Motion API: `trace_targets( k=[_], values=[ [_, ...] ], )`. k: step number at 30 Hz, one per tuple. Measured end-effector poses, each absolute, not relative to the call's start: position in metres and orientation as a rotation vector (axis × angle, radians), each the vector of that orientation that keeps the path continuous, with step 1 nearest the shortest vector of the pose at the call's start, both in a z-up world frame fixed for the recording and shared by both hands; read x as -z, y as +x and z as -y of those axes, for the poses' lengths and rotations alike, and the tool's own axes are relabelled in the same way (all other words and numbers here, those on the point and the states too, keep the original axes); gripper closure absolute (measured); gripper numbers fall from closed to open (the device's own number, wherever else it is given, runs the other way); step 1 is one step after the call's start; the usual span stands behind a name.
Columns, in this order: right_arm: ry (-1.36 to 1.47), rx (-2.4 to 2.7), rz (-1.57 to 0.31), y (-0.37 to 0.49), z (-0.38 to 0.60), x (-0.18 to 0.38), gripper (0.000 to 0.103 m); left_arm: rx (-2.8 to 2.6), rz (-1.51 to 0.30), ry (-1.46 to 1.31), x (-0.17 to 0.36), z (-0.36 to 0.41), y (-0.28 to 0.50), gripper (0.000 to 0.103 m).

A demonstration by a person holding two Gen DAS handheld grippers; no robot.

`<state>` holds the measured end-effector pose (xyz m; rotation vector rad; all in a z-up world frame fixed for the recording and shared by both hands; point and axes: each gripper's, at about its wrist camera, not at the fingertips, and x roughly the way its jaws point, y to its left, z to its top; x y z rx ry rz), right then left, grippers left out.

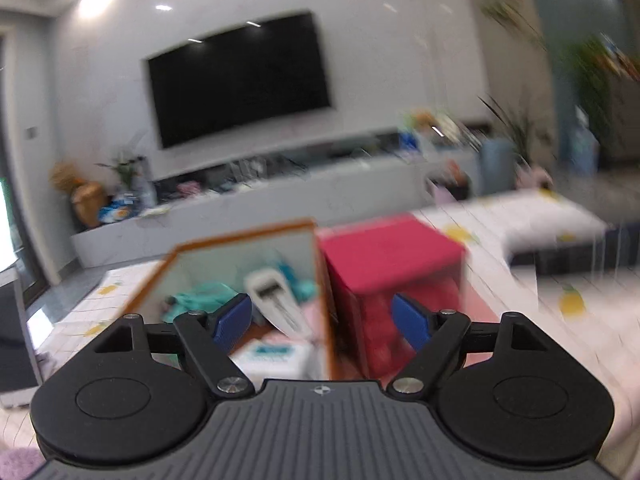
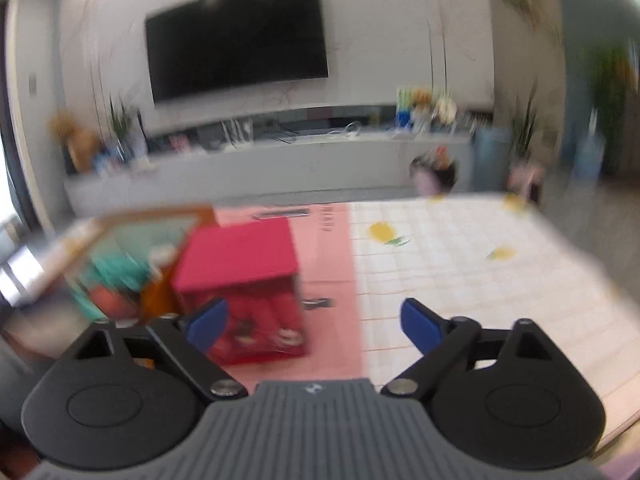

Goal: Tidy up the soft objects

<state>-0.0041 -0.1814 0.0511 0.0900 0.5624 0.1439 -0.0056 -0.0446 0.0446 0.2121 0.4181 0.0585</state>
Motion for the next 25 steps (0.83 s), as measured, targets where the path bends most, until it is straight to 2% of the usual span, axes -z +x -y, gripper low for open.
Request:
trace_targets(
  k=[4, 17, 25],
  values=[
    [0.269, -0.147, -0.617, 0.003, 0.207, -0.050, 0.008, -0.031, -0.383, 0.205, -0.040, 0.057, -0.015, 0.010],
    [-0.024, -0.095, -0.669, 0.003, 0.184, -0.038, 0.009, -0.080, -0.397, 0.060, -0.053, 0.033, -0.010, 0.010],
    [-0.078, -0.124, -0.699, 0.004, 0.172, -0.031, 0.009, -0.074, -0.390, 0.011, -0.055, 0.028, -0.012, 0.012]
  ],
)
